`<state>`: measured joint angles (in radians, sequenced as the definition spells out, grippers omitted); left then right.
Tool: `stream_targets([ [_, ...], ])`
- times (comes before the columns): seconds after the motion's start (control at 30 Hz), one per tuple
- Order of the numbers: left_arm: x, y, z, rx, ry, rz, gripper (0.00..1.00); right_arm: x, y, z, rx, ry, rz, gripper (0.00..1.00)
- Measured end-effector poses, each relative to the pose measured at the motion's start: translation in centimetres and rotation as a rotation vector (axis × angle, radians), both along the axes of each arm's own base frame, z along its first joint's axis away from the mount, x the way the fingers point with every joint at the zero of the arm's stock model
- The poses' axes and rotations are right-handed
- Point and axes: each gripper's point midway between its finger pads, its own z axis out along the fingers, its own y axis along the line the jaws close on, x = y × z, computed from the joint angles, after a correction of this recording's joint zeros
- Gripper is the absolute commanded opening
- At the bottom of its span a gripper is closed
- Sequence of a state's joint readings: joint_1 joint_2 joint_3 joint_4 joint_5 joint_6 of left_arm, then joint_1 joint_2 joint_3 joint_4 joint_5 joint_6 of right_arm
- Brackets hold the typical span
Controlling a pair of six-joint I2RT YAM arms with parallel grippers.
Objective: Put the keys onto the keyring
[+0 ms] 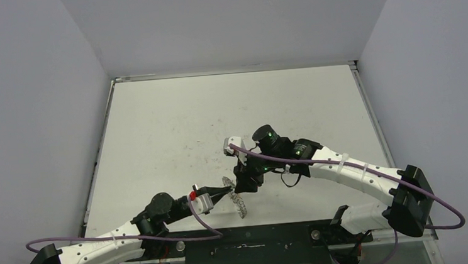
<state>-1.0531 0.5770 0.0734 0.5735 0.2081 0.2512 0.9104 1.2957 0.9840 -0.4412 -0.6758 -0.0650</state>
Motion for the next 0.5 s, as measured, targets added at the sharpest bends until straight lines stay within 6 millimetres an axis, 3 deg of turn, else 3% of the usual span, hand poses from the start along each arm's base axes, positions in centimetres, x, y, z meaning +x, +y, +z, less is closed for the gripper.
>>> stream_targets([
  [0.37, -0.02, 0.12, 0.25, -0.007, -0.005, 0.003, 0.00, -0.91, -0.44, -0.76, -0.015, 0.038, 0.022, 0.02],
  [0.5, -0.02, 0.13, 0.23, -0.006, -0.005, 0.003, 0.00, -0.91, -0.37, -1.05, -0.021, 0.046, 0.024, 0.05],
])
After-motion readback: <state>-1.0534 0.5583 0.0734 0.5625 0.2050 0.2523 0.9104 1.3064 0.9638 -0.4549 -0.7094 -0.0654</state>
